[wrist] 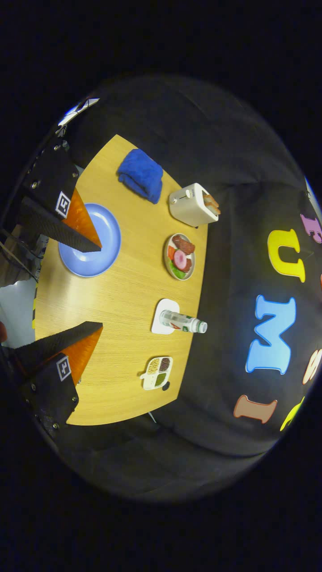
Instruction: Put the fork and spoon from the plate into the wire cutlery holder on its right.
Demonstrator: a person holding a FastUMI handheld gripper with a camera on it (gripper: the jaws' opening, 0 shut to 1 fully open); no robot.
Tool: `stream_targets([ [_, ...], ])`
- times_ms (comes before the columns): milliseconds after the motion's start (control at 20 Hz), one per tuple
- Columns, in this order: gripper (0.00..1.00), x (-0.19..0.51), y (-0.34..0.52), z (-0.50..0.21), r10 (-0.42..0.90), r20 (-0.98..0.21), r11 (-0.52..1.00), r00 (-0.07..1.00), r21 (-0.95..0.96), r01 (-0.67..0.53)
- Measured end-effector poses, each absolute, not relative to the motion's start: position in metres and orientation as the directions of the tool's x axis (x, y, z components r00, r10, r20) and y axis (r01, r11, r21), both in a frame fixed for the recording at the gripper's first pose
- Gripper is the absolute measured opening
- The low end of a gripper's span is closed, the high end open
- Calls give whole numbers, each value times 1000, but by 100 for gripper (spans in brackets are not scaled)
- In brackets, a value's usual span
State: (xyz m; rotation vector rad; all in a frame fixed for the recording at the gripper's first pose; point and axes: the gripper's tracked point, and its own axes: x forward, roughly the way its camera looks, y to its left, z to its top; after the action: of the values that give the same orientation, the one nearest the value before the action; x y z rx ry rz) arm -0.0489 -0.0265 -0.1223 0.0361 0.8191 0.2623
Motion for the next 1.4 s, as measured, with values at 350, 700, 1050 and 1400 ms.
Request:
stream_targets([
  [350,96,-10,-38,-4,76,-244,996,967,74,-60],
  [700,96,-18,-37,13,10,-102,993,995,120,2],
  [1050,96,-28,-18,4,6,-127,997,992,79,4],
  [1400,96,-30,3,8,33,-133,998,991,48,-26],
])
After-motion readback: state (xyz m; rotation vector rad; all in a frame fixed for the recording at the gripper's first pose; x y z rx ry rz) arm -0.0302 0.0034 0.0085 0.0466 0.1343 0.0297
